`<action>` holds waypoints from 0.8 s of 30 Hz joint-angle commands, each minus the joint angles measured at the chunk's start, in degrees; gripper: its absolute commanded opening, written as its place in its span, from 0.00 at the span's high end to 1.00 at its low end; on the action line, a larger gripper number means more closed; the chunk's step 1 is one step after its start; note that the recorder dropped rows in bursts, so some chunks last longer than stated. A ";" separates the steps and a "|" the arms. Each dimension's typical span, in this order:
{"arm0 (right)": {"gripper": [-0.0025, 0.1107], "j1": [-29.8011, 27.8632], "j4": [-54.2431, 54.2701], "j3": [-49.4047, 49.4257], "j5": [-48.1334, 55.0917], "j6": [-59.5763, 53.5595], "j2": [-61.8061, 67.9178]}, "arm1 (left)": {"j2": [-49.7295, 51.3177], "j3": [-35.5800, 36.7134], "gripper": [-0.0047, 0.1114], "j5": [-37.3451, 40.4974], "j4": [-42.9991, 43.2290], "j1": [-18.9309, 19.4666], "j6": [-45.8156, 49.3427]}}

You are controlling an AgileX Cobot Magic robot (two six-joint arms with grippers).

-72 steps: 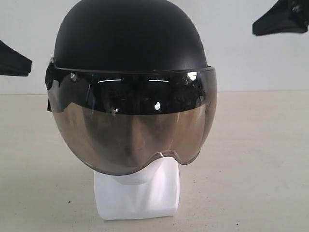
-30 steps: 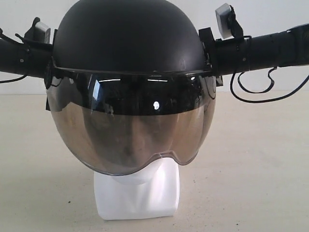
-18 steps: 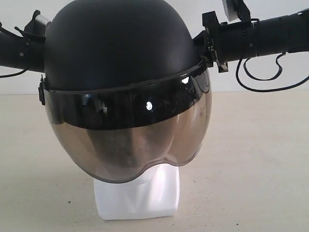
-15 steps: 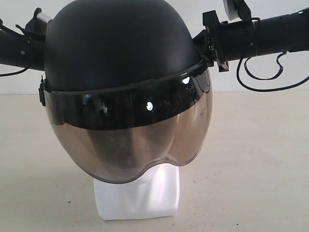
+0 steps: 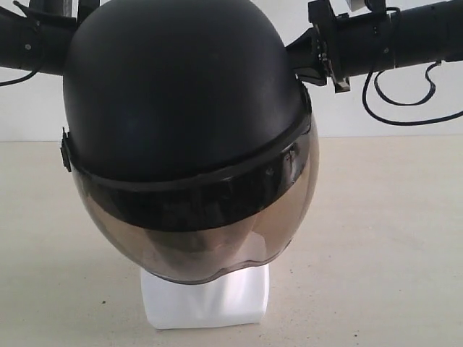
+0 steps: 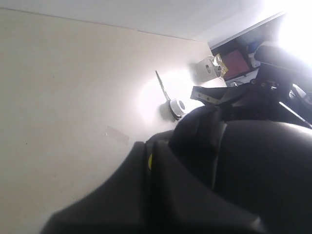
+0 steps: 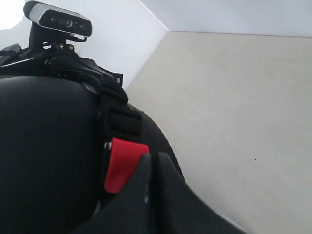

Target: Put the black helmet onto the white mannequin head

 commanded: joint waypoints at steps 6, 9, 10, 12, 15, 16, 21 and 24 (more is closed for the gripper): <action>0.98 0.21 -2.76 -0.31 3.59 0.98 -1.66 | -1.32 -0.81 0.92 1.91 -1.05 -0.65 -0.93; 0.98 0.21 -3.92 -0.31 3.59 1.24 -1.66 | -1.32 -0.81 0.92 1.91 -1.05 -0.50 -0.10; 0.98 0.21 -4.73 -0.31 3.59 1.21 -1.66 | -1.32 -0.81 0.92 1.91 -1.05 -0.50 0.01; 0.98 0.21 -6.36 -0.31 2.95 1.35 -1.66 | -1.32 -0.81 0.92 1.91 -1.05 -0.07 1.11; 0.98 0.07 -6.71 -0.31 1.11 1.35 -1.66 | -1.32 -0.81 0.92 1.91 -1.05 0.76 1.25; 0.98 0.07 -6.71 -0.31 0.58 1.35 -1.66 | -1.32 -0.81 0.92 1.91 -1.05 1.11 1.25; 0.98 -1.56 -7.35 -0.31 -1.84 1.70 -1.66 | -1.32 -0.81 0.92 1.91 -1.16 3.66 2.34; 0.98 -3.78 -7.25 -0.31 -3.22 1.93 -1.99 | -1.73 -0.81 0.92 1.91 -0.88 5.22 2.34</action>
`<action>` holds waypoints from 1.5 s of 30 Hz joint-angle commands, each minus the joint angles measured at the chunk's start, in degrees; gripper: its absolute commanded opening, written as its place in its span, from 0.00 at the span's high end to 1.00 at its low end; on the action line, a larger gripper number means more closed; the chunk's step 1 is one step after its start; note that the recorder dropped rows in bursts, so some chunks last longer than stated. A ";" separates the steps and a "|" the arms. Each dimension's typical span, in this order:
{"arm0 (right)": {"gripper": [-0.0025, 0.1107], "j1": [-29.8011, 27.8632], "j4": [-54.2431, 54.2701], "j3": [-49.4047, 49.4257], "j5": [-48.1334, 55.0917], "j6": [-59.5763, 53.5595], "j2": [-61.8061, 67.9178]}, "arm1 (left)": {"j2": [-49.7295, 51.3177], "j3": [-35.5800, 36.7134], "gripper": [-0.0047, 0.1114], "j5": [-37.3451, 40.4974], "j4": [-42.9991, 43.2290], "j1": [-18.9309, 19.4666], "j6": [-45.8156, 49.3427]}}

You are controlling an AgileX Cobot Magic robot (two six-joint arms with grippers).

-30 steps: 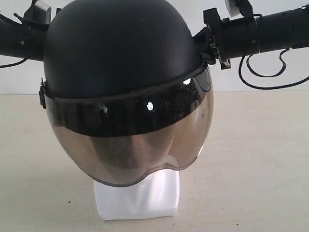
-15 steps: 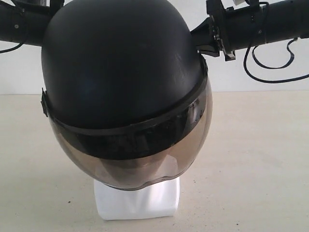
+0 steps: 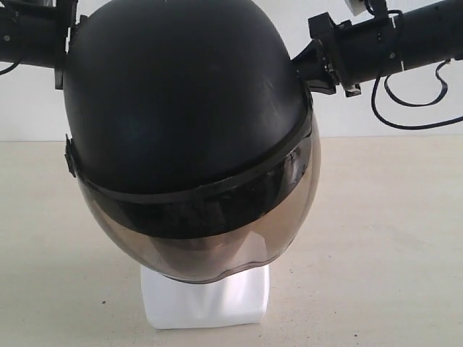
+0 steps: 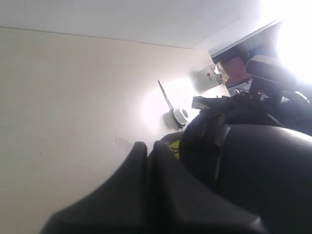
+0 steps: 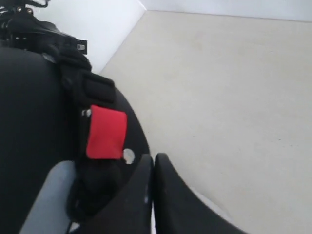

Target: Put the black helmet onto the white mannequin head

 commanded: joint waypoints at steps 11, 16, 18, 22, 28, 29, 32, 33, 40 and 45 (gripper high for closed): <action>0.98 -6.04 -0.54 2.10 4.98 2.24 -10.91 | -9.18 2.56 0.92 0.47 4.66 3.39 -0.51; 0.98 -6.04 -1.70 8.05 3.17 2.39 -16.29 | -13.10 8.36 0.92 0.47 4.88 3.15 -0.55; 0.98 -5.48 -1.79 10.44 2.30 2.26 -17.47 | -14.41 11.48 0.92 0.47 4.88 3.15 0.43; 0.98 -5.08 -2.49 13.40 1.57 2.03 -18.23 | -16.26 17.29 0.92 0.47 4.88 1.92 1.02; 0.98 -1.41 -2.76 13.47 1.85 2.41 -18.23 | -16.57 20.72 0.92 0.47 2.13 -0.43 4.04; 0.98 -0.63 -3.19 13.47 1.85 2.69 -18.23 | -16.57 20.72 0.92 0.47 1.68 -0.61 4.21; 0.98 1.55 -3.88 13.47 1.18 3.23 -18.23 | -16.57 20.40 0.92 0.47 0.78 -0.61 4.43; 0.98 2.31 -3.88 13.47 0.91 3.45 -18.23 | -16.57 20.28 0.92 0.47 0.80 -0.61 4.37; 0.98 6.43 -4.63 13.47 -1.27 4.95 -18.23 | -16.57 16.63 0.92 0.47 -0.69 -0.61 4.67; 0.98 8.41 -4.99 13.47 -1.96 6.01 -18.23 | -16.24 13.80 0.92 0.47 -0.69 -0.61 3.94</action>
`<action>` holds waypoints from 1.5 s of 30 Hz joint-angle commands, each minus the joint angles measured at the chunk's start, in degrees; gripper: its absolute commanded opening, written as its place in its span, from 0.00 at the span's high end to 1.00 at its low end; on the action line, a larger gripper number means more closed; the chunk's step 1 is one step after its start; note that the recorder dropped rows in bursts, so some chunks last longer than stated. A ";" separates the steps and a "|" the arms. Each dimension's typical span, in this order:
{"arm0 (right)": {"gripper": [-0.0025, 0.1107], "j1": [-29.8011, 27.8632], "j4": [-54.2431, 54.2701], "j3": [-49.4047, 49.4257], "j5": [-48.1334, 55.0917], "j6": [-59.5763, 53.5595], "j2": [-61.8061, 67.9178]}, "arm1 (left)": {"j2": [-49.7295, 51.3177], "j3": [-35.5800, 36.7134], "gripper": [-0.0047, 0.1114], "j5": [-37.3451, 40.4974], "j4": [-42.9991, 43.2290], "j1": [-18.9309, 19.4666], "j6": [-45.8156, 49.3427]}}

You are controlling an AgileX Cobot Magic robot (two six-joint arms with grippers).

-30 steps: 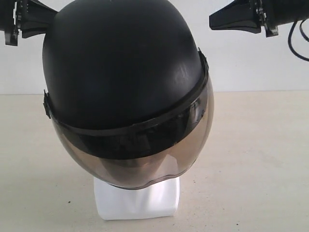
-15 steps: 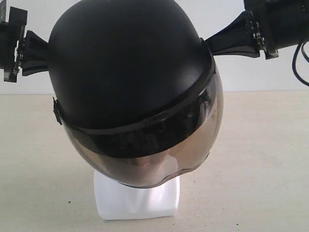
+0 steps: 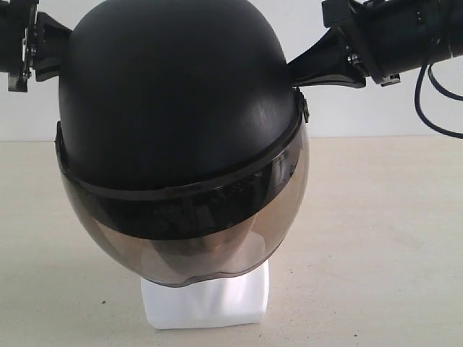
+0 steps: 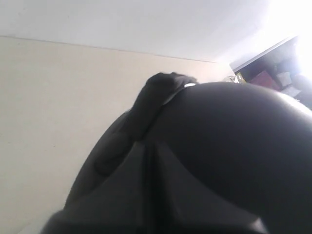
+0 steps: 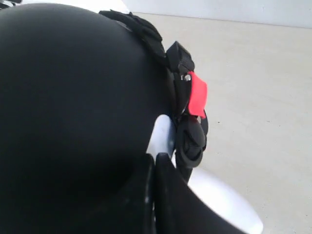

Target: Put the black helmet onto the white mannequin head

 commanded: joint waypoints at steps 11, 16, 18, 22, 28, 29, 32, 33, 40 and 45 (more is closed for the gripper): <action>0.98 3.86 1.45 0.29 6.99 3.14 -0.94 | 1.02 -2.42 0.92 6.13 -1.89 -1.71 -1.06; 0.98 3.73 -1.95 0.15 6.31 4.90 -3.63 | -0.63 -4.51 0.92 6.13 -1.37 -0.15 -0.88; 0.98 3.73 -5.44 0.15 5.14 6.91 -5.15 | -2.05 -5.19 0.92 6.13 -1.00 1.22 -0.88; 0.98 3.73 -8.92 0.15 3.31 9.65 -8.08 | -3.61 -5.31 0.92 6.13 -0.42 2.30 -1.09; 0.98 3.73 -14.30 0.15 6.81 13.60 -12.80 | -5.16 -5.31 0.92 6.13 1.63 2.30 -2.13; 0.98 3.73 -16.10 0.15 7.33 14.92 -13.67 | -5.66 -5.31 0.92 6.13 1.63 2.30 -2.13; 0.98 3.73 -16.17 0.15 9.14 15.35 -14.06 | -6.39 -5.31 0.92 6.13 1.63 2.30 -2.31; 0.98 3.73 -16.30 0.57 9.21 15.59 -14.06 | -6.48 -5.31 0.92 6.13 1.63 2.30 -2.41; 0.98 3.73 -12.42 4.82 8.09 14.44 -14.06 | -6.76 -5.31 0.92 6.13 1.63 2.30 -2.53; 0.98 5.20 -11.64 4.82 8.05 14.35 -14.06 | -6.76 -5.31 0.92 6.13 1.63 2.30 -2.54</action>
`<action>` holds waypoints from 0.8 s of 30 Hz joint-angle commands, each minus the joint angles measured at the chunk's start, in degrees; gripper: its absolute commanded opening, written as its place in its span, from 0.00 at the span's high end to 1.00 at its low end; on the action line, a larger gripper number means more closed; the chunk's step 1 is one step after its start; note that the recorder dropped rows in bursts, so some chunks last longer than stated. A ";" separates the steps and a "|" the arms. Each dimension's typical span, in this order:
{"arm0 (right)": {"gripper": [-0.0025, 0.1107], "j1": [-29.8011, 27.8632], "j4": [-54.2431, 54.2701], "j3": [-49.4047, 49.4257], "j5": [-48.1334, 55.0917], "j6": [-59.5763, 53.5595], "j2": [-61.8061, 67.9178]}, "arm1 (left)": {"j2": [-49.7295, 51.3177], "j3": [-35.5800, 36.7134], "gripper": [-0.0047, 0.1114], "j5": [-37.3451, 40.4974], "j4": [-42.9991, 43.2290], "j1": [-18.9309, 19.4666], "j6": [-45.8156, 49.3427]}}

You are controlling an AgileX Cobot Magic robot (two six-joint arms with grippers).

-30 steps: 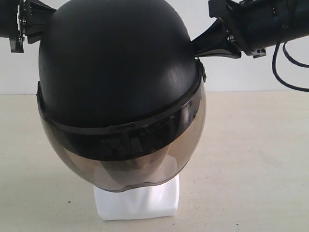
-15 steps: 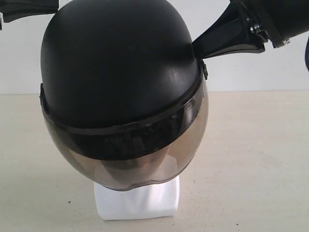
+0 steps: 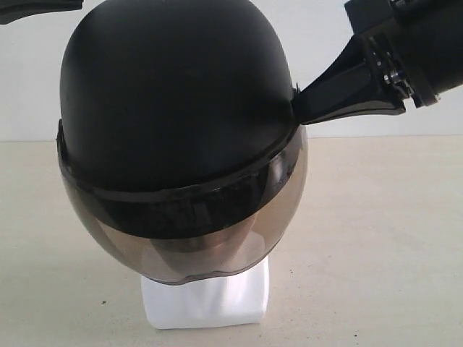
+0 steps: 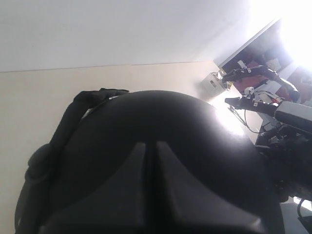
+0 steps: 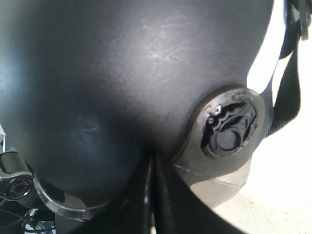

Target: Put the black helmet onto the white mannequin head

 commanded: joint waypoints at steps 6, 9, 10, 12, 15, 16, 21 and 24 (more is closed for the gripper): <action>0.98 4.88 1.04 0.29 -1.97 1.22 -0.44 | -0.58 -0.24 0.92 0.43 -0.06 0.16 -0.29; 0.98 4.88 1.25 0.29 -0.97 1.78 -0.44 | -0.58 -0.24 0.92 0.43 -0.06 0.16 -0.29; 0.98 4.88 1.38 0.29 -0.58 2.06 -0.44 | -0.58 -0.24 0.92 0.43 -0.06 0.16 -0.29; 0.98 4.88 2.50 0.29 -0.34 2.41 -0.44 | -0.58 -0.24 0.92 0.43 -0.06 0.16 -0.29; 0.98 4.90 4.30 0.29 0.21 2.50 -0.44 | -0.58 -0.24 0.92 0.43 -0.06 0.16 -0.29; 0.98 5.28 4.81 0.29 0.35 2.65 -0.44 | -0.58 -0.24 0.92 0.43 -0.06 0.16 -0.29; 0.98 6.81 4.84 0.29 0.00 4.00 -0.44 | -0.96 -0.24 0.92 0.43 0.22 0.16 -0.29; 0.98 6.93 4.56 0.29 -1.10 4.28 -1.10 | -1.91 -0.24 0.92 0.43 0.78 0.16 -0.45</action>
